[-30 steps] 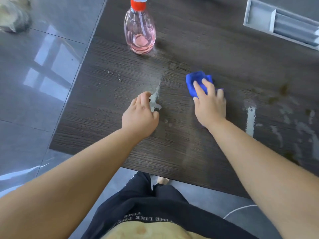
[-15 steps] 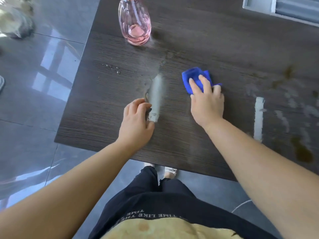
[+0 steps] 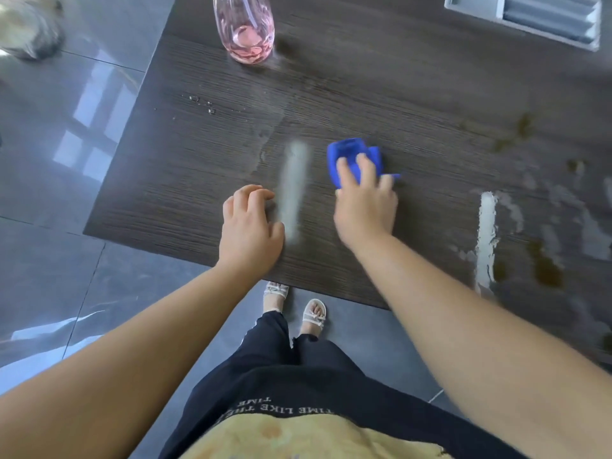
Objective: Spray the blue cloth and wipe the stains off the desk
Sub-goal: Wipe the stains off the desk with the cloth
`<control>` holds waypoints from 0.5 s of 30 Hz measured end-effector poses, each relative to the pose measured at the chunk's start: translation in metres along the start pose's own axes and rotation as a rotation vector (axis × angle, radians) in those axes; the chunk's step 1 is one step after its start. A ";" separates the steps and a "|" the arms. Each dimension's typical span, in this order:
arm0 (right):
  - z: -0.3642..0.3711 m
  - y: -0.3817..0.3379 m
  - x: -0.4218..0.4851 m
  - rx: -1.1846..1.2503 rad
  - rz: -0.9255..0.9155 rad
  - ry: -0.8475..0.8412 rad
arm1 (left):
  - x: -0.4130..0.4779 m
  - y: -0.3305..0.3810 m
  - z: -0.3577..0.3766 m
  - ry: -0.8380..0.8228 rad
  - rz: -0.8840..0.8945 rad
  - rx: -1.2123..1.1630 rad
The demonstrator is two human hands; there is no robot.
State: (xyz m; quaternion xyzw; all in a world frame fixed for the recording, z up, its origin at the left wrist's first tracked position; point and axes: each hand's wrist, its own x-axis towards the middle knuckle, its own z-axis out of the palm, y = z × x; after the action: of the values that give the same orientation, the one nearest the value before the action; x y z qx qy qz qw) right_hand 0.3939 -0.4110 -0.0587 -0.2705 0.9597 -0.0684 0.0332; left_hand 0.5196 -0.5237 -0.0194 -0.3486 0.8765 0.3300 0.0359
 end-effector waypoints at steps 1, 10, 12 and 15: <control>0.005 -0.015 -0.015 0.041 -0.090 0.031 | -0.005 0.001 0.003 0.009 -0.001 0.003; -0.010 0.103 -0.057 -0.028 -0.211 0.085 | -0.031 0.025 0.028 -0.050 0.065 0.082; -0.006 0.079 -0.048 -0.016 -0.004 0.064 | -0.034 0.032 0.034 -0.057 0.073 0.088; 0.003 0.036 -0.073 -0.007 -0.295 0.095 | -0.036 0.043 0.041 -0.052 0.073 0.068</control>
State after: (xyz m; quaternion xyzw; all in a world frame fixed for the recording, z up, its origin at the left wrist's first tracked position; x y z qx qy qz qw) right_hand 0.4378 -0.3432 -0.0647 -0.4051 0.9103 -0.0817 -0.0235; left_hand 0.5123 -0.4542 -0.0172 -0.3063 0.8981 0.3100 0.0587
